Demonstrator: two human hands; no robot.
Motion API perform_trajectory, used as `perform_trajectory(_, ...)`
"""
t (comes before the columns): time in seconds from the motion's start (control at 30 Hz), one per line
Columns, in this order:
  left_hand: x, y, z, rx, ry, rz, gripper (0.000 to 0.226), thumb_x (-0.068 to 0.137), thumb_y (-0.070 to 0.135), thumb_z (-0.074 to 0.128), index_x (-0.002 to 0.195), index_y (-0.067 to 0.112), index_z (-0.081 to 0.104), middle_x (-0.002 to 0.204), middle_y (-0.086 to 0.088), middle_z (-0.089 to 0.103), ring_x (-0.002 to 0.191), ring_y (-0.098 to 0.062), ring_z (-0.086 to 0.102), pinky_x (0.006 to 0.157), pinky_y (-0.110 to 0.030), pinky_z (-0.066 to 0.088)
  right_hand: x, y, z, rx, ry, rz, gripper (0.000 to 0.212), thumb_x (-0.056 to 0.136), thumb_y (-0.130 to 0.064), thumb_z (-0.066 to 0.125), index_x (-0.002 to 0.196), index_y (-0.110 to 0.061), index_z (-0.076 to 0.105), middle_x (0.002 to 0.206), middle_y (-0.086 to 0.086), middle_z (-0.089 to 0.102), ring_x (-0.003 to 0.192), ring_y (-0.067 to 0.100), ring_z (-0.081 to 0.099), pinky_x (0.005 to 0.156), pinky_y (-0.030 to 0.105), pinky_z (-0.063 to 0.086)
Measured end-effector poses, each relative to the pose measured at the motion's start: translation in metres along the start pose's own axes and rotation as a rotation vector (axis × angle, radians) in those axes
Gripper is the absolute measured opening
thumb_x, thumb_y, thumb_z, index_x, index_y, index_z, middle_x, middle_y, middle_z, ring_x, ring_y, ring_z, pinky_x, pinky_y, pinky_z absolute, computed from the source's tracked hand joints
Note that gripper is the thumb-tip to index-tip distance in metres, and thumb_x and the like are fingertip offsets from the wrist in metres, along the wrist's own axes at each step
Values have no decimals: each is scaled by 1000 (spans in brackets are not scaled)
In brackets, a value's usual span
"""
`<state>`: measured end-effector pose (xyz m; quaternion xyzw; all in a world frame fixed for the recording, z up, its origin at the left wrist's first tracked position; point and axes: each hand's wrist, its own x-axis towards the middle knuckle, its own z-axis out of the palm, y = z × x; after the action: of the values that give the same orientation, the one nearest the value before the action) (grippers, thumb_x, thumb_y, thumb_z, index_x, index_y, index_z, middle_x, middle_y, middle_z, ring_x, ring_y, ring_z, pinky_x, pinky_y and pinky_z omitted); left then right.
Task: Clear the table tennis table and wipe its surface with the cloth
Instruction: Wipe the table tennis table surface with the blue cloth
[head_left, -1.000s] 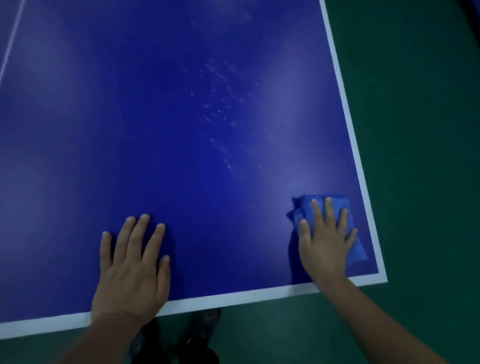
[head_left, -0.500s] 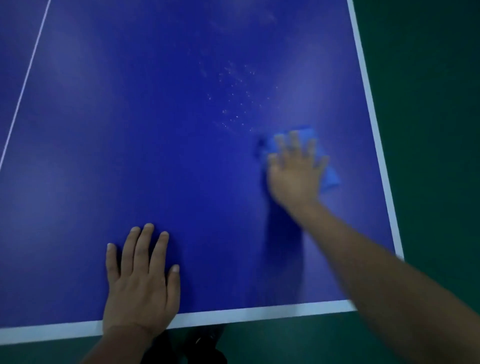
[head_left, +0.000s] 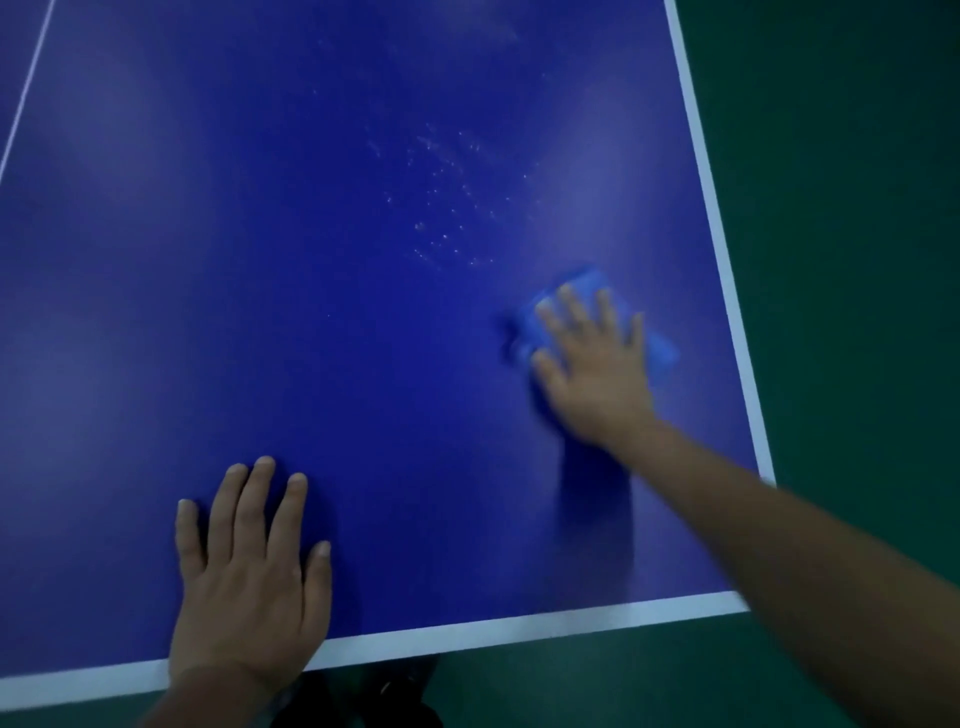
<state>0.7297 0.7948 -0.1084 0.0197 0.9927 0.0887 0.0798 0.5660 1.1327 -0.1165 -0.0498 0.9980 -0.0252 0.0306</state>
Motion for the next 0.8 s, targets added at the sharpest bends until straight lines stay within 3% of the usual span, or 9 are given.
perform_trajectory(0.1, 0, 0, 0, 12, -18, 5, 67, 90, 42, 32, 142, 2, 45, 155, -20, 31, 147, -37, 22, 119, -60, 6, 52, 77, -15, 71, -53, 468, 66, 95, -58, 23, 157, -36, 18, 167, -8, 10, 153, 30, 5, 118, 65, 5)
perform_trajectory(0.17, 0, 1, 0, 4, -14, 11, 67, 90, 41, 32, 142, 2, 46, 155, -20, 32, 147, -37, 22, 119, -60, 6, 53, 94, -20, 131, -69, 564, 63, 99, -57, 23, 158, -36, 13, 167, -9, 5, 153, 29, 0, 118, 64, 1)
perform_trajectory(0.37, 0, 0, -1, 10, -22, 1, 65, 91, 42, 33, 142, 2, 47, 154, -19, 34, 147, -36, 23, 118, -63, 9, -66, 14, -7, 33, -64, 369, 65, 97, -58, 20, 156, -32, 25, 166, -3, 17, 151, 35, 13, 115, 66, 13)
perform_trajectory(0.5, -1, -2, 1, 7, -8, -3, 67, 101, 48, 13, 142, 4, 44, 152, -19, 37, 144, -36, 28, 116, -64, 13, -79, -86, 4, 5, -29, 118, 61, 96, -53, 34, 150, -27, 42, 161, 2, 32, 147, 40, 27, 111, 69, 21)
perform_trajectory(0.6, -1, -4, 2, -4, 17, -3, 70, 101, 48, 9, 140, 4, 47, 151, -19, 39, 142, -36, 31, 115, -64, 15, -50, -160, 9, 38, -32, 73, 61, 95, -55, 34, 151, -30, 39, 162, 0, 29, 149, 39, 21, 114, 69, 13)
perform_trajectory(0.73, -1, -4, 3, 1, 48, 9, 58, 99, 41, 25, 140, 6, 46, 151, -18, 39, 143, -34, 31, 114, -63, 17, -10, -239, 9, 109, -54, 11, 62, 99, -56, 22, 156, -32, 24, 166, -1, 14, 153, 36, 2, 117, 65, -4)
perform_trajectory(0.8, 0, -5, 3, 1, 45, 14, 58, 99, 40, 24, 142, 7, 44, 151, -18, 40, 143, -34, 31, 113, -64, 18, 4, -263, 9, 128, -77, -46, 62, 100, -56, 19, 157, -33, 19, 167, -1, 10, 153, 36, -3, 116, 65, -6)
